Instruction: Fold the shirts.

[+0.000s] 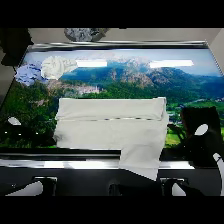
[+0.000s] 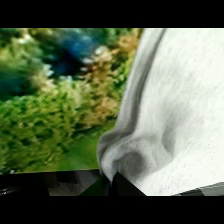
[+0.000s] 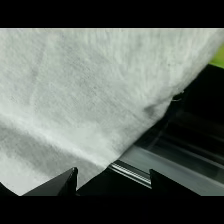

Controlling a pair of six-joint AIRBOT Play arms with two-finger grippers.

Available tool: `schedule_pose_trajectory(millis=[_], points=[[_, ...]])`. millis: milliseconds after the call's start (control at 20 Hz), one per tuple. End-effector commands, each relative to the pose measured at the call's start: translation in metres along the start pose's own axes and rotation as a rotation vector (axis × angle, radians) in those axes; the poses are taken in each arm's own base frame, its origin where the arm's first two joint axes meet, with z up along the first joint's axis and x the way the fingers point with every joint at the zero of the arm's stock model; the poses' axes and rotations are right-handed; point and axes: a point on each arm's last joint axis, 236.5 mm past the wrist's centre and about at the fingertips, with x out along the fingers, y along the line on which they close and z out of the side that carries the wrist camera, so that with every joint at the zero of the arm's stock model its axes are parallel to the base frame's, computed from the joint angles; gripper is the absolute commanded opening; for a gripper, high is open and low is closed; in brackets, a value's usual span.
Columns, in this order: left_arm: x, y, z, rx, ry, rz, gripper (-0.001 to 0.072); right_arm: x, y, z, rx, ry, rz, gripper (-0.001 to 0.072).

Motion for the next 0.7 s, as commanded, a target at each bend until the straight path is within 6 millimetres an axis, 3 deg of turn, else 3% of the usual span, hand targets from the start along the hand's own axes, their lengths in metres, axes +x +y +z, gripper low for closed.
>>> schedule_pose_trajectory(millis=[0,250,300,350,400,450,550,650], points=[[0.000,0.003,0.013,0.009,-0.056,0.014,0.0041,0.016,-0.001,0.006,0.025,-0.065,0.001,0.0537],[-0.001,0.004,0.015,0.016,-0.065,0.017,0.0042,0.024,0.000,0.017,0.122,-0.102,0.032,0.0497],[-0.001,0.004,0.015,0.016,-0.065,0.017,0.0041,0.029,0.004,0.015,0.125,-0.086,0.056,0.0440],[-0.001,0.004,0.015,0.016,-0.064,0.016,0.0042,0.031,0.005,0.013,0.130,-0.074,0.067,0.0319],[-0.001,0.004,0.015,0.016,-0.064,0.017,0.0041,0.031,0.006,0.012,0.115,-0.070,0.070,0.0084],[-0.001,0.004,0.016,0.018,-0.066,0.016,0.0041,0.028,0.004,0.013,0.083,-0.069,0.058,0.0049],[-0.008,0.002,0.022,0.057,-0.087,0.019,0.0039,0.014,0.002,0.024,0.014,-0.100,0.038,0.0048],[-0.031,-0.008,0.036,0.113,-0.160,0.018,0.0038,-0.011,0.006,0.043,-0.047,-0.146,0.030,0.0048]])
